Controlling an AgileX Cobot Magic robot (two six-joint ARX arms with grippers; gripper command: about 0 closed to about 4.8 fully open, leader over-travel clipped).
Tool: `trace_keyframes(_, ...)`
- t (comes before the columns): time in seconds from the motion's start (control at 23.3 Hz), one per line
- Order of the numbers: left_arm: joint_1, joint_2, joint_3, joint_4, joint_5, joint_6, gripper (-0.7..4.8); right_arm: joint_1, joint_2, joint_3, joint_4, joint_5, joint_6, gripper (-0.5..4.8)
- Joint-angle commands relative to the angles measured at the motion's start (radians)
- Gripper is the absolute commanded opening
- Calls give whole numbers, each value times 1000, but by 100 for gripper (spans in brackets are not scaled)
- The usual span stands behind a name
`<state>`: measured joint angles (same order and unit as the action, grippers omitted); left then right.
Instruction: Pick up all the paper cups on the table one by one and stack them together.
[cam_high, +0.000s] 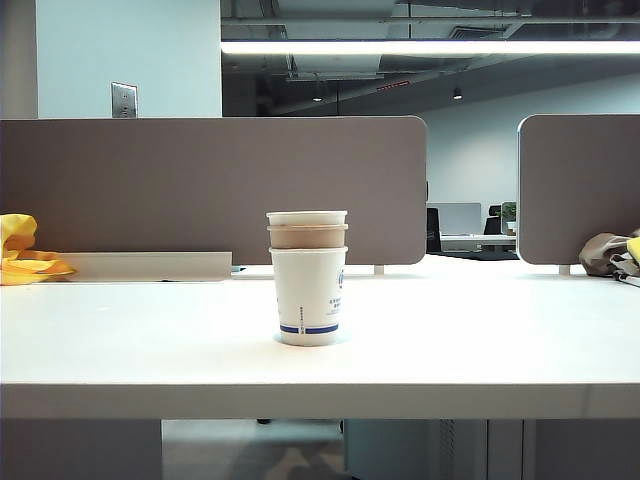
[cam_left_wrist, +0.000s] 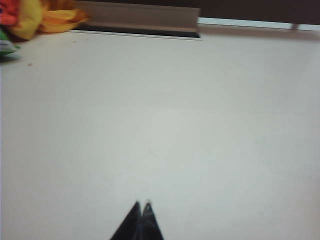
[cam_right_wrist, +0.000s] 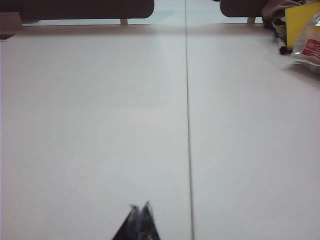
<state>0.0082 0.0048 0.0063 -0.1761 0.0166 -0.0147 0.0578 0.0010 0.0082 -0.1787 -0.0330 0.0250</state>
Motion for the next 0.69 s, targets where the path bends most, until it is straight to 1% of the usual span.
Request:
trace_keyframes(0.04,-16,1,1,-6,12,7,-5,6,1,-7,10,1,-3,-5)
trace_keyframes(0.69,-15,1,1,-6,10,7,-5,-5,1,-7,10,5,-3,-5)
